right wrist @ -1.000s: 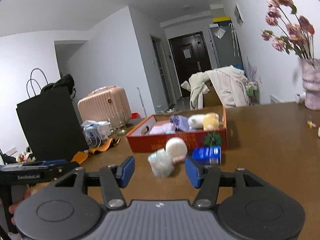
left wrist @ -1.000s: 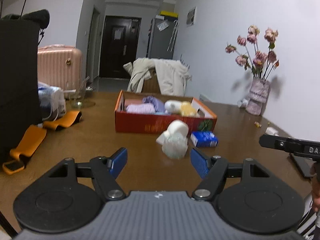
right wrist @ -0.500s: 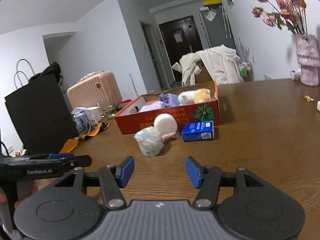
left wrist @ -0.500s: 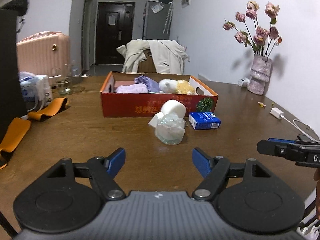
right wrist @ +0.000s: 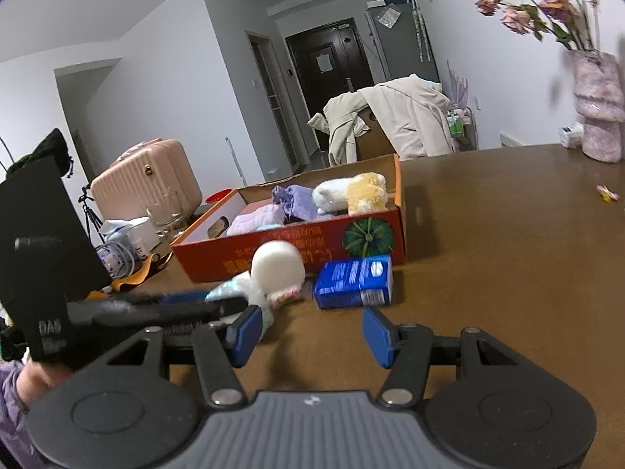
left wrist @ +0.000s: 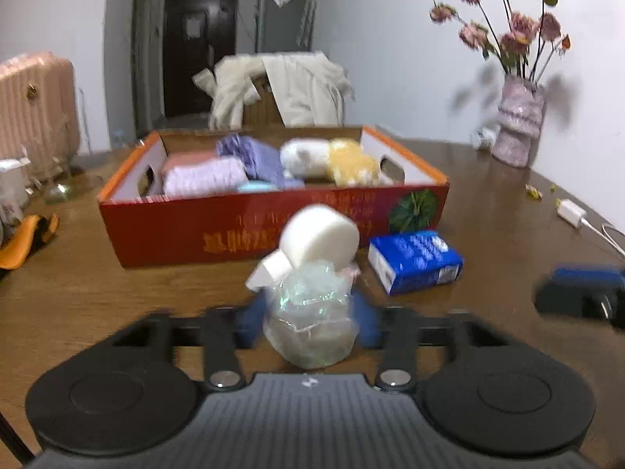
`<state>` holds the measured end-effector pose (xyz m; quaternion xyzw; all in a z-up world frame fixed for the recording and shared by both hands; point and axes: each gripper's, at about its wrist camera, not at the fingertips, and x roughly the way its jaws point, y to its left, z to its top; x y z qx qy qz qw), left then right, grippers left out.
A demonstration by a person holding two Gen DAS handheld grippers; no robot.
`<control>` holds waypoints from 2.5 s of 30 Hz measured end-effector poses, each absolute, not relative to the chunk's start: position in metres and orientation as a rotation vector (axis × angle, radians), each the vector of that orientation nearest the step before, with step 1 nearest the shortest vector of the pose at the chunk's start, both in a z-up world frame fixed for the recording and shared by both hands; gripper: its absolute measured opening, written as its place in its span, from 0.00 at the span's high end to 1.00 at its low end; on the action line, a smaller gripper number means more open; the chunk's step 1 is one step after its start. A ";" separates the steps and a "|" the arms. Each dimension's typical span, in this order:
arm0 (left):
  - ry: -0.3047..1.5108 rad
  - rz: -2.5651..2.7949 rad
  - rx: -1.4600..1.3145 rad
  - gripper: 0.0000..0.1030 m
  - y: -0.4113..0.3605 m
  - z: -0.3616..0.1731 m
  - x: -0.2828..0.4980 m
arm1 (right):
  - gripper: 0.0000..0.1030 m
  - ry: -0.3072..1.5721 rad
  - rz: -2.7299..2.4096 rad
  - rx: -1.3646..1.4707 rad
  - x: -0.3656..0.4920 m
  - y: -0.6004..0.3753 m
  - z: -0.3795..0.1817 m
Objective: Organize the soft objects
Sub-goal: 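Grasp the clear plastic bag with the left gripper while the right gripper grasps the white round sponge, then carry the bag and sponge into the box and open both grippers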
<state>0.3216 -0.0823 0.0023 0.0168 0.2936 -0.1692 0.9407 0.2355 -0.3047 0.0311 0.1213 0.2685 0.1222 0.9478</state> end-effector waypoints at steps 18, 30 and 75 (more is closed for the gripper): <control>0.624 -0.295 -0.098 0.75 -0.003 0.007 0.304 | 0.52 0.641 0.336 0.141 0.384 -0.223 -0.003; 0.527 -0.302 -0.081 0.76 -0.005 0.043 0.244 | 0.53 0.537 0.328 0.184 0.267 -0.245 0.038; 0.650 -0.320 -0.106 0.39 -0.064 0.050 0.539 | 0.34 0.660 0.244 0.019 0.517 -0.236 0.024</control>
